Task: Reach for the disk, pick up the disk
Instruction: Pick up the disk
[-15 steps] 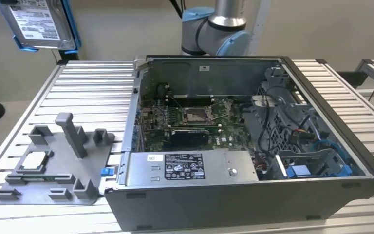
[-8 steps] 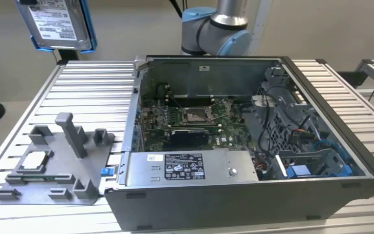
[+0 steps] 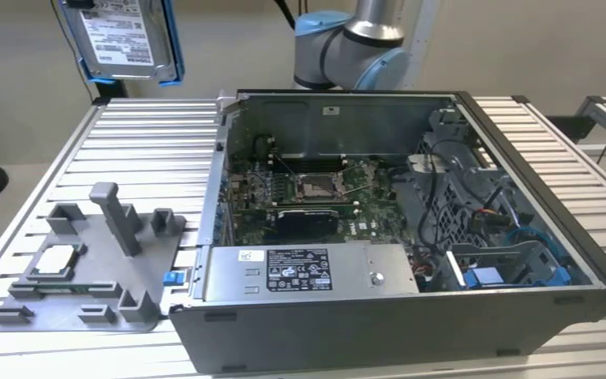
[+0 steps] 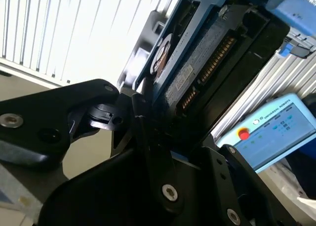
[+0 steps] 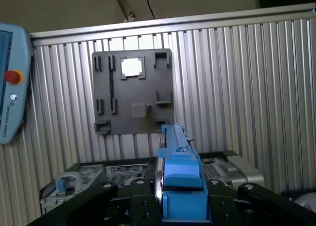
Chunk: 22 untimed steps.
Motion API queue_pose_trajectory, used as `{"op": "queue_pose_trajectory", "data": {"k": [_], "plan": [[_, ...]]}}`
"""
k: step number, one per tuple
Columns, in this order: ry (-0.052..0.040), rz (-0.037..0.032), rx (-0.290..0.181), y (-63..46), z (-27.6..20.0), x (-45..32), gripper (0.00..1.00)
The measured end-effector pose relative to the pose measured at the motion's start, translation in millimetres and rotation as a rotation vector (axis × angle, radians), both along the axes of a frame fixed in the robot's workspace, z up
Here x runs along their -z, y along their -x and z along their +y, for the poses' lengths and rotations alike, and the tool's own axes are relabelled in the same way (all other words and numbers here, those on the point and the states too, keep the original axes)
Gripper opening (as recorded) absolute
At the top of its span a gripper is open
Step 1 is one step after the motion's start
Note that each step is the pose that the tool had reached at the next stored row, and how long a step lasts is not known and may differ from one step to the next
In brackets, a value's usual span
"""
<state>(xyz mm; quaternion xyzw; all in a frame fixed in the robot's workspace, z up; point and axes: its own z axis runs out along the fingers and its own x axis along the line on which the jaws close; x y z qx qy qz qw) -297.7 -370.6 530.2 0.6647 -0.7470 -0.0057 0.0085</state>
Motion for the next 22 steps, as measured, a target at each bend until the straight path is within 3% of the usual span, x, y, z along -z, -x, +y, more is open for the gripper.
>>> {"op": "queue_pose_trajectory", "data": {"k": [22], "plan": [[0.0,0.0001,0.0,-86.4,0.0,1.0,0.0]]}}
